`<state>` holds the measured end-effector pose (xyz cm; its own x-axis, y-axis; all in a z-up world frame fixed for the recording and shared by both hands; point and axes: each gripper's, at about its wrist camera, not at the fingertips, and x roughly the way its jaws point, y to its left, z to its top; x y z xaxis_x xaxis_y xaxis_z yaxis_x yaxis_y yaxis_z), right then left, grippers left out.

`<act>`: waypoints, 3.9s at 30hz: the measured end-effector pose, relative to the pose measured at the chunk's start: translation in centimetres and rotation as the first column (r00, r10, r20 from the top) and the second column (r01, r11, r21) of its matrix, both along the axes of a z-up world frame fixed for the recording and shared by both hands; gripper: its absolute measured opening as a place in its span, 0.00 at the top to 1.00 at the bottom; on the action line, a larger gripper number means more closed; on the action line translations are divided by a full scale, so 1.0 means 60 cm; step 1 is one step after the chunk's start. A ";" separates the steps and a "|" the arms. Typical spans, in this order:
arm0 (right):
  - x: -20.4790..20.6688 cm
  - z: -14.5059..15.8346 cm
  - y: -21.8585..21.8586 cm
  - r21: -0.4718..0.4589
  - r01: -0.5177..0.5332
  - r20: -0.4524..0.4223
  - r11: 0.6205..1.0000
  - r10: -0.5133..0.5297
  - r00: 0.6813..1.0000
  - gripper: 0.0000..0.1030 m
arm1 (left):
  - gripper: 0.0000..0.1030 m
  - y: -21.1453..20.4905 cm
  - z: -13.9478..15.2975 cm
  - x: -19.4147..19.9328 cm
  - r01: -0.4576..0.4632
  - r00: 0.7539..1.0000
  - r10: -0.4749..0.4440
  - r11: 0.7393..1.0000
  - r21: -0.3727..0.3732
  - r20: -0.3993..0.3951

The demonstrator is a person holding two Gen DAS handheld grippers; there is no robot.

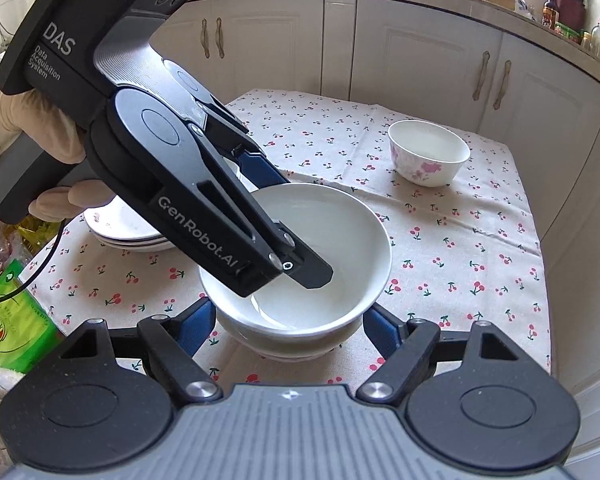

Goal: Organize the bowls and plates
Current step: 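Lower the second bowl into the first bowl and open the left gripper, then move the left gripper to the last pink-flowered bowl and grasp its rim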

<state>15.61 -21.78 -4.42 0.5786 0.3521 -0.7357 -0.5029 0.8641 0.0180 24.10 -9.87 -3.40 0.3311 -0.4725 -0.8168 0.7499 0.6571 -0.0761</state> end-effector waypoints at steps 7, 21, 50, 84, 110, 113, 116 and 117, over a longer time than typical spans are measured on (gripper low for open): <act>0.005 -0.009 0.000 0.007 0.001 -0.018 1.000 -0.001 1.000 0.18 | 0.36 -0.001 -0.006 0.001 0.002 1.000 -0.002 1.000 0.008 -0.009; 0.007 -0.012 0.000 0.009 -0.001 -0.017 1.000 0.001 1.000 0.18 | 0.35 -0.003 -0.009 0.004 0.000 1.000 0.000 1.000 0.012 -0.013; 0.023 0.033 -0.030 0.062 -0.013 0.086 0.998 0.008 0.996 0.00 | 0.16 0.023 0.039 0.049 -0.043 0.995 0.047 0.998 -0.045 0.085; 0.283 -0.017 -0.103 -0.016 0.113 0.108 0.993 -0.111 0.988 0.00 | 0.14 -0.034 -0.004 0.311 -0.116 0.989 0.123 0.990 -0.081 0.087; 0.419 -0.066 -0.071 -0.063 0.021 0.099 0.998 -0.015 0.995 0.14 | 0.31 -0.049 -0.052 0.409 -0.147 0.989 0.147 0.988 -0.053 0.009; 0.422 -0.069 -0.072 -0.061 0.020 0.098 0.998 -0.014 0.995 0.14 | 0.31 -0.052 -0.057 0.415 -0.147 0.989 0.147 0.988 -0.053 -0.002; 0.422 -0.069 -0.069 -0.069 0.014 0.104 0.998 -0.007 0.995 0.15 | 0.33 -0.053 -0.060 0.418 -0.142 0.990 0.142 0.988 -0.057 -0.006; 0.422 -0.070 -0.068 -0.071 0.016 0.105 0.997 -0.008 0.994 0.15 | 0.34 -0.055 -0.061 0.418 -0.140 0.990 0.140 0.989 -0.057 -0.007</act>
<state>40.95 -25.87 -8.61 0.6577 0.2933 -0.6938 -0.4885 0.8672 -0.0965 49.17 -13.14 -7.03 0.3947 -0.4677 -0.7909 0.6508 0.7499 -0.1186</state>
